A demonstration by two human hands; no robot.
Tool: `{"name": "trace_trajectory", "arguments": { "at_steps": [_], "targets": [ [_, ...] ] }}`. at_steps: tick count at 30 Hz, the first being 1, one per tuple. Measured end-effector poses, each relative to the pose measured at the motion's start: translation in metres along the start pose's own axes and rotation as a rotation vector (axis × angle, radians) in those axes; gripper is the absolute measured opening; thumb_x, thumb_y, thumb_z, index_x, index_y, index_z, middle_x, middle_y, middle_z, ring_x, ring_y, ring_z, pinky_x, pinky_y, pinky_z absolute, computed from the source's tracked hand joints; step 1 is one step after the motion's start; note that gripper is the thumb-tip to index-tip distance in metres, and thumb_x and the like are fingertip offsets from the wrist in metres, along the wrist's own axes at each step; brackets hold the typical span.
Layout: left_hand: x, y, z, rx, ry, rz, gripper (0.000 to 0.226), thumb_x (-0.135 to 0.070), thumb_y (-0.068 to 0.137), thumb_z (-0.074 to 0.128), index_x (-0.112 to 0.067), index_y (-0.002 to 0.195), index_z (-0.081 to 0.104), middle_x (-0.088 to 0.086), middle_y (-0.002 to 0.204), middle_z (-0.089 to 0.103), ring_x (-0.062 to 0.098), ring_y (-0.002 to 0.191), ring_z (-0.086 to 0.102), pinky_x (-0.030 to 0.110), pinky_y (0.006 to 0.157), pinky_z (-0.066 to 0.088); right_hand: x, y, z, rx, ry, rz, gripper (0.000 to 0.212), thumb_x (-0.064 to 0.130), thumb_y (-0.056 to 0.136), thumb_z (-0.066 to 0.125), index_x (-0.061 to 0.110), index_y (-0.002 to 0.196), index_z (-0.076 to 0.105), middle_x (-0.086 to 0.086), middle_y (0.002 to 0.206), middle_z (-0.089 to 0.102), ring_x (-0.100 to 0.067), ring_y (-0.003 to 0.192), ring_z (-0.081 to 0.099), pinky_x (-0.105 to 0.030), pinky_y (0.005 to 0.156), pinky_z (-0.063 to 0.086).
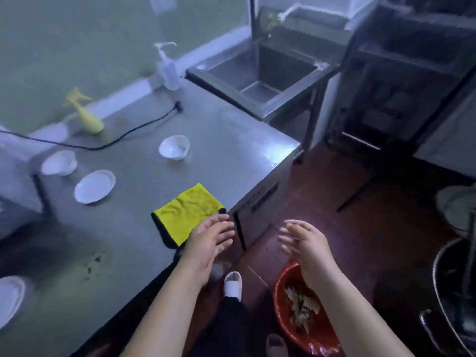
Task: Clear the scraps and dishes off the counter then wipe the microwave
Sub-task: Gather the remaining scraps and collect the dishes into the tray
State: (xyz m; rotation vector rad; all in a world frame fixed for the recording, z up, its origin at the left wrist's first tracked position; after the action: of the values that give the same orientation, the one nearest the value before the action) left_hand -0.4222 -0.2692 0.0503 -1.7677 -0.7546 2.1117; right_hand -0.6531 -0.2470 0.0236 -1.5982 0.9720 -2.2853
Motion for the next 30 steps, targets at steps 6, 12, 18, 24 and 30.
{"name": "trace_trajectory", "arguments": {
  "at_steps": [6,12,18,24,30],
  "targets": [
    [-0.012,-0.085,-0.128,-0.289,-0.225,0.157,0.012,-0.004,0.094,0.059,-0.010,0.102,0.067,0.009,0.092,0.072,0.018,0.078,0.067,0.030,0.074,0.054,-0.008,-0.057,0.124,0.292,-0.090,-0.007,0.012,0.000,0.097,0.053,0.002,0.103,0.063,-0.013,0.079,0.063,-0.020,0.062,0.058,-0.025,0.055,0.048],
    [-0.031,-0.146,-0.217,-0.467,-0.346,0.304,0.011,-0.004,0.095,0.059,-0.011,0.099,0.068,0.006,0.089,0.073,0.018,0.081,0.067,0.029,0.074,0.055,-0.016,-0.128,0.226,0.542,-0.228,-0.061,0.010,0.002,0.096,0.056,0.007,0.095,0.064,-0.007,0.082,0.064,-0.020,0.071,0.062,-0.030,0.068,0.048],
    [-0.068,-0.202,-0.313,-0.568,-0.403,0.446,0.014,-0.004,0.096,0.057,-0.010,0.102,0.069,0.003,0.087,0.074,0.017,0.083,0.068,0.028,0.074,0.056,-0.036,-0.184,0.313,0.640,-0.321,-0.139,0.013,0.005,0.096,0.056,0.007,0.103,0.067,-0.007,0.089,0.066,-0.021,0.078,0.065,-0.028,0.072,0.051],
    [-0.097,-0.255,-0.419,-0.599,-0.353,0.557,0.014,-0.005,0.095,0.058,-0.013,0.096,0.070,0.003,0.085,0.074,0.014,0.075,0.068,0.024,0.066,0.056,-0.075,-0.247,0.410,0.759,-0.382,-0.202,0.010,0.006,0.093,0.061,0.013,0.092,0.069,-0.005,0.088,0.070,-0.021,0.079,0.069,-0.033,0.079,0.055],
    [-0.110,-0.254,-0.518,-0.697,-0.223,0.504,0.014,-0.007,0.092,0.061,-0.015,0.094,0.073,0.003,0.090,0.075,0.016,0.082,0.068,0.032,0.079,0.057,-0.085,-0.272,0.494,0.772,-0.464,-0.336,0.011,0.004,0.090,0.062,0.010,0.094,0.070,0.000,0.077,0.069,-0.017,0.071,0.069,-0.030,0.073,0.056]
  ]
}}
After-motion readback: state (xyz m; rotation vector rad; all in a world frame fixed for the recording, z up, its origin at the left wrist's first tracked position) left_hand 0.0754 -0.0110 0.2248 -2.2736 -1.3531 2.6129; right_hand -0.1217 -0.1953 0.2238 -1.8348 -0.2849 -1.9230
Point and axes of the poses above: each hand's wrist, its own y-axis towards the middle knuckle, its own z-axis out of the palm, x = y × z, the point moved 9 cm from there along y, towards the middle knuckle
